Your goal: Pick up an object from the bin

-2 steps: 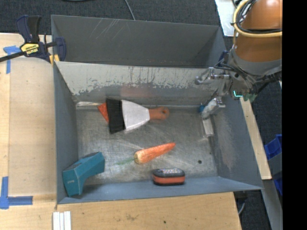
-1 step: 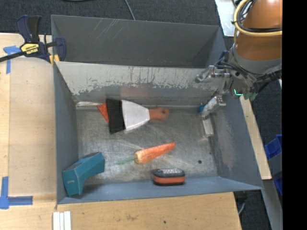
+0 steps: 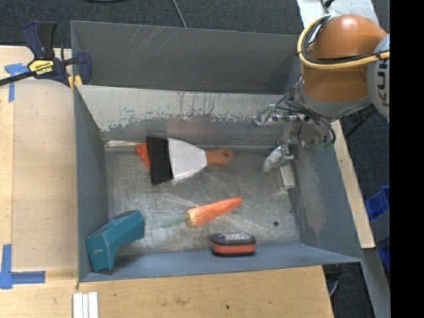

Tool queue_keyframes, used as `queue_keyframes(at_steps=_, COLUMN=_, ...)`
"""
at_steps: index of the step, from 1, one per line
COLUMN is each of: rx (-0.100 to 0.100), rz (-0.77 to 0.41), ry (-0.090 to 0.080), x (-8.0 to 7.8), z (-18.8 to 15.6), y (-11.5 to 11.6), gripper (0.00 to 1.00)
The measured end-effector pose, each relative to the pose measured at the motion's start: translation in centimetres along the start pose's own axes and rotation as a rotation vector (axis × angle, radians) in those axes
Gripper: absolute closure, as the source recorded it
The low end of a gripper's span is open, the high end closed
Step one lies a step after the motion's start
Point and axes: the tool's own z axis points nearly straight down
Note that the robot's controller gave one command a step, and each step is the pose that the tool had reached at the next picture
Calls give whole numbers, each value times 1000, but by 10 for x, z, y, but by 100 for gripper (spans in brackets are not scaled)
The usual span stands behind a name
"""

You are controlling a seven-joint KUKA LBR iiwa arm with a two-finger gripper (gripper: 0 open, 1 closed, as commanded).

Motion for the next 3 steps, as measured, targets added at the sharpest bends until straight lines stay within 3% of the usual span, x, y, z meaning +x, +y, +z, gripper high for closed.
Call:
queue_keyframes(at_steps=1, rx=-2, rz=-104, ry=4, x=29, z=53, y=34, gripper=0)
queue_keyframes(at_steps=2, rx=-3, rz=-231, ry=6, x=59, z=87, y=43, gripper=0)
queue_keyframes(at_steps=3, rx=4, rz=-149, ry=8, x=103, z=121, y=87, gripper=100)
